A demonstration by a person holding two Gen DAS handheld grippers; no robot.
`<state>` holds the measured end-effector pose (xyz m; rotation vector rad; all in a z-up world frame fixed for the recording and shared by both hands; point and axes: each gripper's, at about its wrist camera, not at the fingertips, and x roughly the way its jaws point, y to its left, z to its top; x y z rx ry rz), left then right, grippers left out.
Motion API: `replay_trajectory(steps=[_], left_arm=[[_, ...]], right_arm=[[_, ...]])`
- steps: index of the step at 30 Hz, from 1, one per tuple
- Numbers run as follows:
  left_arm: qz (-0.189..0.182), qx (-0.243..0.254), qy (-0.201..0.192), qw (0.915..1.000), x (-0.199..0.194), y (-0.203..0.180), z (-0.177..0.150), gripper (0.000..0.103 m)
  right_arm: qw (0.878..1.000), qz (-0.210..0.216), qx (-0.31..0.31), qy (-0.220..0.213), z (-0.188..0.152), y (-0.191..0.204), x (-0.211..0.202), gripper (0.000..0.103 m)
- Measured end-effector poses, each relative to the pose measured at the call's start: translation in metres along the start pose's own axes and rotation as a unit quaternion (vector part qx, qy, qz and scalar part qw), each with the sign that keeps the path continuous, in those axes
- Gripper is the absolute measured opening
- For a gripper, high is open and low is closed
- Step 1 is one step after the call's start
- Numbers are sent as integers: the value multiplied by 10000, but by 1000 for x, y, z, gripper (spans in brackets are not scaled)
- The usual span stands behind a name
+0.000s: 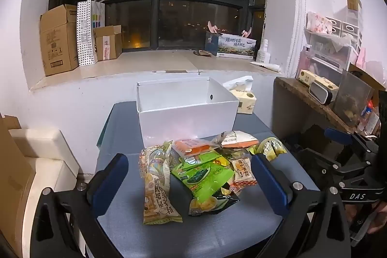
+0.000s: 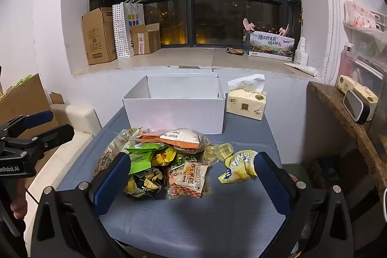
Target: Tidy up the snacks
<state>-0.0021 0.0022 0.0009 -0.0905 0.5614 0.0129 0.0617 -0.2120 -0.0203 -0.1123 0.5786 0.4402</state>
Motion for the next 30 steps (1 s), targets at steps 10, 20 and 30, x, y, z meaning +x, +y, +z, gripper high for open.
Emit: replay_trajectory(steps=[10,20,30], left_arm=[[-23,-57,18,10000,3,4,5,103],[-20,-62,-16,10000,0,2,1,103],[0,-44,-21,10000,-2,1,2,103]], right_arm=[[10000,25,-12,3,-2,-1,-2,103],[10000,38,-11,8,-1,1,1,103],[10000,54,10,2,-2,0,0,103]])
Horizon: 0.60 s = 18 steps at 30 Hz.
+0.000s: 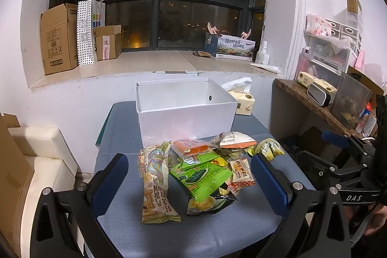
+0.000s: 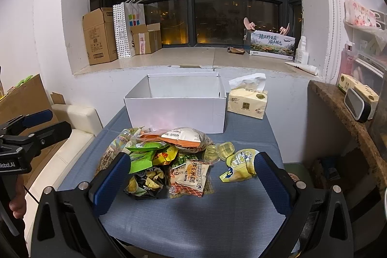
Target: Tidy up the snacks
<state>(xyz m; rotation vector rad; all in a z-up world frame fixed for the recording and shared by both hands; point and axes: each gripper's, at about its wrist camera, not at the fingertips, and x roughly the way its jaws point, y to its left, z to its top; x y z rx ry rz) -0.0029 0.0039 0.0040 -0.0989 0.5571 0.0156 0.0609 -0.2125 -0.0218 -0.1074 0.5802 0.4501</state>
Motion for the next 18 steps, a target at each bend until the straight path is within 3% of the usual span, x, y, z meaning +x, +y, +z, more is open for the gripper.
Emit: replay_trajectory(steps=[18], left_arm=[[15,19,8,10000,-1,0,0,103]], right_arm=[[10000,10,7,-3,0,0,-1,103]])
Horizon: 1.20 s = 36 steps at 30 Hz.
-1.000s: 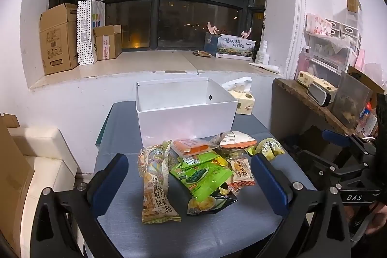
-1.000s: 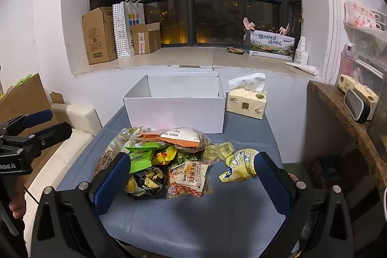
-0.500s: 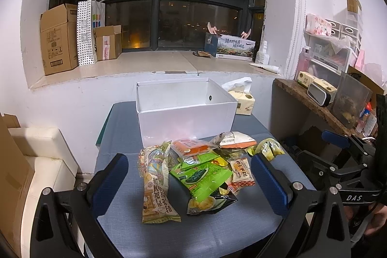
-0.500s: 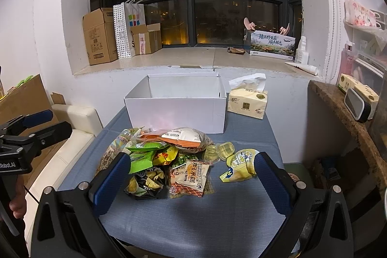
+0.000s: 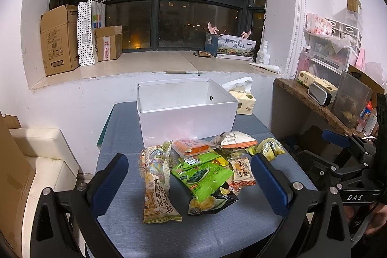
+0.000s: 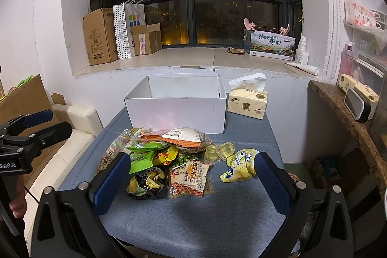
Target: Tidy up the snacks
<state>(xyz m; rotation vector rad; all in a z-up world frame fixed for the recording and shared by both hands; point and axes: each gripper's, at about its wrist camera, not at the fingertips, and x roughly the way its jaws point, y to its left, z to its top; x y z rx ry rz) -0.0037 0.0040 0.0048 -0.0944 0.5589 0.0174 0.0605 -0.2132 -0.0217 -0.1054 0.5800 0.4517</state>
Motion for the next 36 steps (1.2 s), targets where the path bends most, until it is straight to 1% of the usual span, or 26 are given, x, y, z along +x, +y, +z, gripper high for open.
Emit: replay_trajectory(steps=[4,36], left_arm=[[63,27,-37,10000,-1,0,0,103],[52,35,9,10000,0,0,-2,103]], right_arm=[[10000,4,6,1,-1,0,0,103],[10000,0,44,31,-1,-1,1,103]])
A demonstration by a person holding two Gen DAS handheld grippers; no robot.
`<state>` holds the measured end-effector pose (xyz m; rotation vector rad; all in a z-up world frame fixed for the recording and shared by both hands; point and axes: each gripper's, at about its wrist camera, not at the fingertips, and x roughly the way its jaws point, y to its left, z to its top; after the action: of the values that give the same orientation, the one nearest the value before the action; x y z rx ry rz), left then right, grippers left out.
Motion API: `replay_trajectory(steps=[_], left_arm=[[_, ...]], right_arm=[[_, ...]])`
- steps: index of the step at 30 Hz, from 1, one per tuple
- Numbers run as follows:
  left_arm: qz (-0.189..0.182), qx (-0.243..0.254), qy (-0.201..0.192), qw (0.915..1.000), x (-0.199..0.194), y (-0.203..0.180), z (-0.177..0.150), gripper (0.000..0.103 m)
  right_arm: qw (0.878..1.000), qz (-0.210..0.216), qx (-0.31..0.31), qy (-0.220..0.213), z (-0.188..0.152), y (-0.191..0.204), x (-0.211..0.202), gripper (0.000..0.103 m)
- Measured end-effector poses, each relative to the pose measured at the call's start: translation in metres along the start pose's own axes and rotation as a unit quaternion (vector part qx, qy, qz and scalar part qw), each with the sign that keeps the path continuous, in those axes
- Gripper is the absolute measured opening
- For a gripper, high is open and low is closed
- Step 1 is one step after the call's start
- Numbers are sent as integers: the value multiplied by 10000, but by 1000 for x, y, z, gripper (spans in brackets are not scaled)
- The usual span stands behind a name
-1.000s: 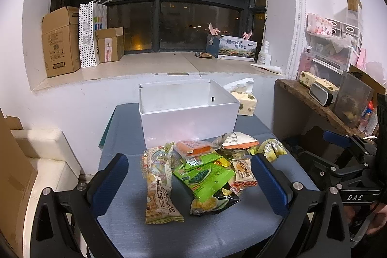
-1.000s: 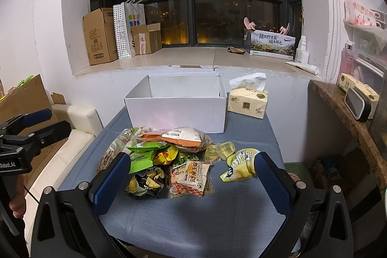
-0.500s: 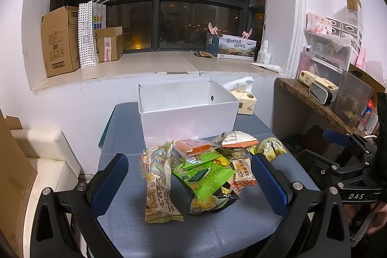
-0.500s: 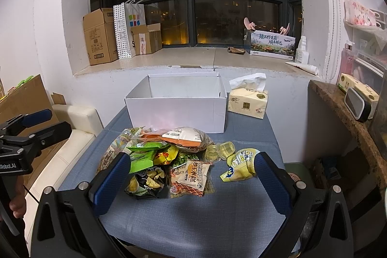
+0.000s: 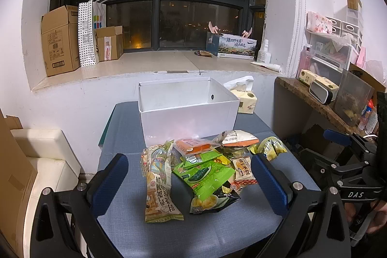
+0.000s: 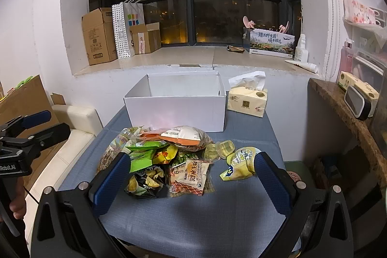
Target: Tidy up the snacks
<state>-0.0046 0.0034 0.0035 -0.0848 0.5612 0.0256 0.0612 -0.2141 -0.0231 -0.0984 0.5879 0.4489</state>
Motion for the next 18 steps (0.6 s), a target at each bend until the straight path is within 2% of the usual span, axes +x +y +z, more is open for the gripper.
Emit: replay_trajectory(steps=[10,16,18], left_arm=[[19,-59,-40,10000,2,2,-4,103],[-178,-255,-54,9995,5,12,-4,103],[-277,-341,-17,9990,7,15,-5,103]], right_arm=[[9998,64,162,111,-3,-12,12,103],[9985,1,424,332,-1,-44,44,103],[9971,-194,518,531,-2,-61,64,103]])
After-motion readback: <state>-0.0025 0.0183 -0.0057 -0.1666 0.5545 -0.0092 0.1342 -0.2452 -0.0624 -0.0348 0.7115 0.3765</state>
